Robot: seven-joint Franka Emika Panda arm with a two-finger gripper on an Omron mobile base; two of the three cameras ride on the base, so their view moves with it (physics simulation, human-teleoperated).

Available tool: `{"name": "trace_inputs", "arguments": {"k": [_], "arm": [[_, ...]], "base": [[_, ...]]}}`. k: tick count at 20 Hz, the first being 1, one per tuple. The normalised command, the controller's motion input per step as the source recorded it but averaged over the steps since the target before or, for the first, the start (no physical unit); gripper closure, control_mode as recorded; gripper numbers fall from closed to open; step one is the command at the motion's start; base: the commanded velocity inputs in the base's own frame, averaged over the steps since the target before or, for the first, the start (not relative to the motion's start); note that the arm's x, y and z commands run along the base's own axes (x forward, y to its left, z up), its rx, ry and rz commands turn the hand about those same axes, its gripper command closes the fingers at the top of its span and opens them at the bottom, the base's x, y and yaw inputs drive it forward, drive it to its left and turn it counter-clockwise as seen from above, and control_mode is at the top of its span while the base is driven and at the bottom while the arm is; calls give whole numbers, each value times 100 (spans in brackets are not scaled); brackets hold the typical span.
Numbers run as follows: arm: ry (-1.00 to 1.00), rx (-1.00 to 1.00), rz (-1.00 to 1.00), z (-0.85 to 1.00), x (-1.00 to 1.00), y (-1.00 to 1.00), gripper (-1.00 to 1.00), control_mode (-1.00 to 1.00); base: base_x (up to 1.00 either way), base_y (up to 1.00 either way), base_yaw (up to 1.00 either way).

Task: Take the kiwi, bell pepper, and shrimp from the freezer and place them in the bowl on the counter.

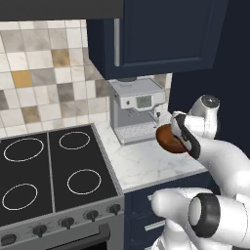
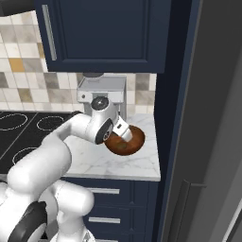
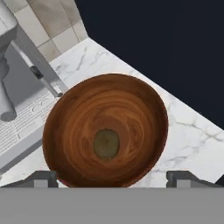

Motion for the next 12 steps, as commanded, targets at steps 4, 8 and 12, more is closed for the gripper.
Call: {"name": "trace_inputs", "arguments": {"k": [4,8,12], "arm": [[0,0,-7,61,-100,11,-100,-100],[13,0,-6,42,-100,21,-100,-100],[3,0,-2,0,-25,5,-100,100]], "base": [[0,0,0],[0,0,0],[-75,20,-5]]}}
